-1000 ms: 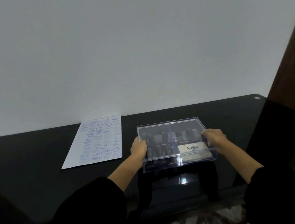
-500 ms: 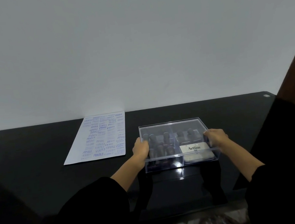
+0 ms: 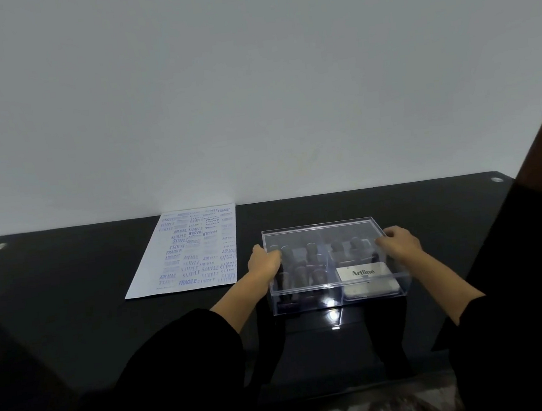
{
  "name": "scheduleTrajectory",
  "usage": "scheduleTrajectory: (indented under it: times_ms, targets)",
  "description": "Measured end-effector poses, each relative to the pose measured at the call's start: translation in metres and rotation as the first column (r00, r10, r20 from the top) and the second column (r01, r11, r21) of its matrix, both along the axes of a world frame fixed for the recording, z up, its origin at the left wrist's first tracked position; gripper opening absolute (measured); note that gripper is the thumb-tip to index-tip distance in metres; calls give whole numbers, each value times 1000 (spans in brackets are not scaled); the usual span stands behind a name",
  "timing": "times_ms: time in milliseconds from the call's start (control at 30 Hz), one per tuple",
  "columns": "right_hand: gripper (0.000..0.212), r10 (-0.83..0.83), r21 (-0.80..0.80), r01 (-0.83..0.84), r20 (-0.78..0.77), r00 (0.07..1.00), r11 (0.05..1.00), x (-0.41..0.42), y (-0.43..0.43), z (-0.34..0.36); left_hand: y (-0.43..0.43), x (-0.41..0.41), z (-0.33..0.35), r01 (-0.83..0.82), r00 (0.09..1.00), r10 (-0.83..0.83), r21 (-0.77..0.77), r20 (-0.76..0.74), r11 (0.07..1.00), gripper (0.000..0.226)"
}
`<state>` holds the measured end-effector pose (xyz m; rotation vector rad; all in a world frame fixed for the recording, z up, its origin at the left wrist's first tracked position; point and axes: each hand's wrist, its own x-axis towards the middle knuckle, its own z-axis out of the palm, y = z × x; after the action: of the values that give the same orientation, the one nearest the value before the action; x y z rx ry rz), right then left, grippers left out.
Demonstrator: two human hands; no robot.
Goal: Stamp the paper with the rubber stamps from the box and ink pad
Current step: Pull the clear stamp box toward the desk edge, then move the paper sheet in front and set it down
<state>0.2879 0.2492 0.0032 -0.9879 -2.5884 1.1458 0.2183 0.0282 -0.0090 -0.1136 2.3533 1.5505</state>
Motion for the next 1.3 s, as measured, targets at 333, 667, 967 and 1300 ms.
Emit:
scheduleTrajectory:
  times_ms: [333,667,967,1300]
  targets:
    - [41,36,19,-33,-226,973,999,-30,-44,35,-31,-26,33,-3,986,-5,-49,-164,999,48]
    - [41,193,-271,-286,-324,926,919,-101,-159,41,-129,-70,31,-152,976,149,-7,-158,988,19]
    - [59,355,-424,-388,-158,921,818,-170,-226,-2,-205,-117,8,-226,973,217,-135,-79,965,11]
    - [33,248,-319,-250,-46,968,914,-211,-231,-38,-223,-155,-15,-247,962,258,-121,89,961,54]
